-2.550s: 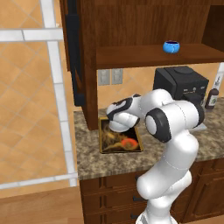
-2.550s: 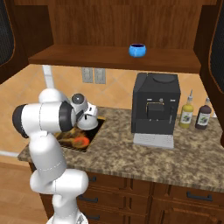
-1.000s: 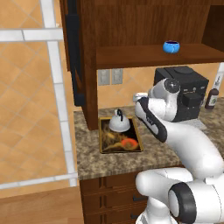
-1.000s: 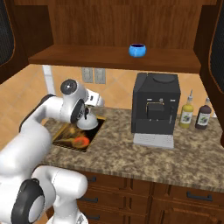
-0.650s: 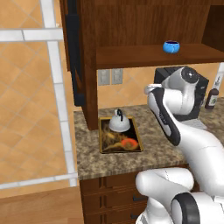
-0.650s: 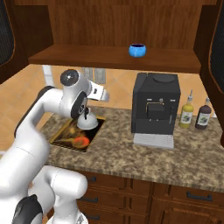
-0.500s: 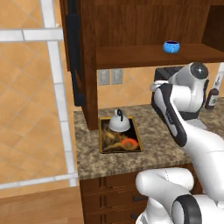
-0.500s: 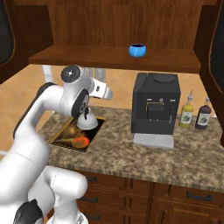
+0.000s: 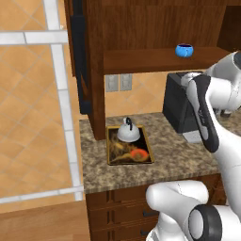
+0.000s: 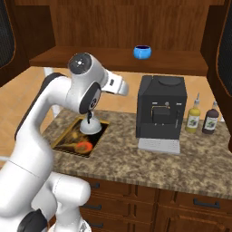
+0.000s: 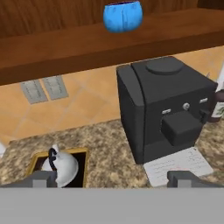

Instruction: Pick the kettle from the counter and place it on the tray. Then pick the mug from the cabinet and place it on the tray. Then close the cabinet doors.

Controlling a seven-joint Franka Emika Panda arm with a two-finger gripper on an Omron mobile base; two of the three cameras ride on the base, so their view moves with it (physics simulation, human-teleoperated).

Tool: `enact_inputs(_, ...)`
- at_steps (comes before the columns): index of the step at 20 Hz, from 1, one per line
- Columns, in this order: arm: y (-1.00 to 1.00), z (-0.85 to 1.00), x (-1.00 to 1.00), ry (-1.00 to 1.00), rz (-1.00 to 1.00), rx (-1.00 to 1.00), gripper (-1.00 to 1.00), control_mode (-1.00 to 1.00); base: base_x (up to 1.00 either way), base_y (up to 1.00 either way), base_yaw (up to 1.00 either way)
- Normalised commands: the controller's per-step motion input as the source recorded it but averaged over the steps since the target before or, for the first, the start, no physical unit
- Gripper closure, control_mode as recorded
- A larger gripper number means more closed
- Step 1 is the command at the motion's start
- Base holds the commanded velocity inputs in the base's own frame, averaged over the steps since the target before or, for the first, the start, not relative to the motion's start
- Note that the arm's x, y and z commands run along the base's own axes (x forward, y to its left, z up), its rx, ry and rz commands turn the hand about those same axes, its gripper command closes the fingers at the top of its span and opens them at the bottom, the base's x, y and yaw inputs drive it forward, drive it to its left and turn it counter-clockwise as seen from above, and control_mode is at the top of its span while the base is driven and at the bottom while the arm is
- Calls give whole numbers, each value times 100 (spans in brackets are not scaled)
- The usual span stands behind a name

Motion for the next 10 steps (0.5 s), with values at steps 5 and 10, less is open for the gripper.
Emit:
enact_inputs(5,-34,47,3,-25,-5,0,-100,-100,0,0,0)
enact_inputs(10,-15,57,24,-1,-4,0,-100,-100,0,0,0)
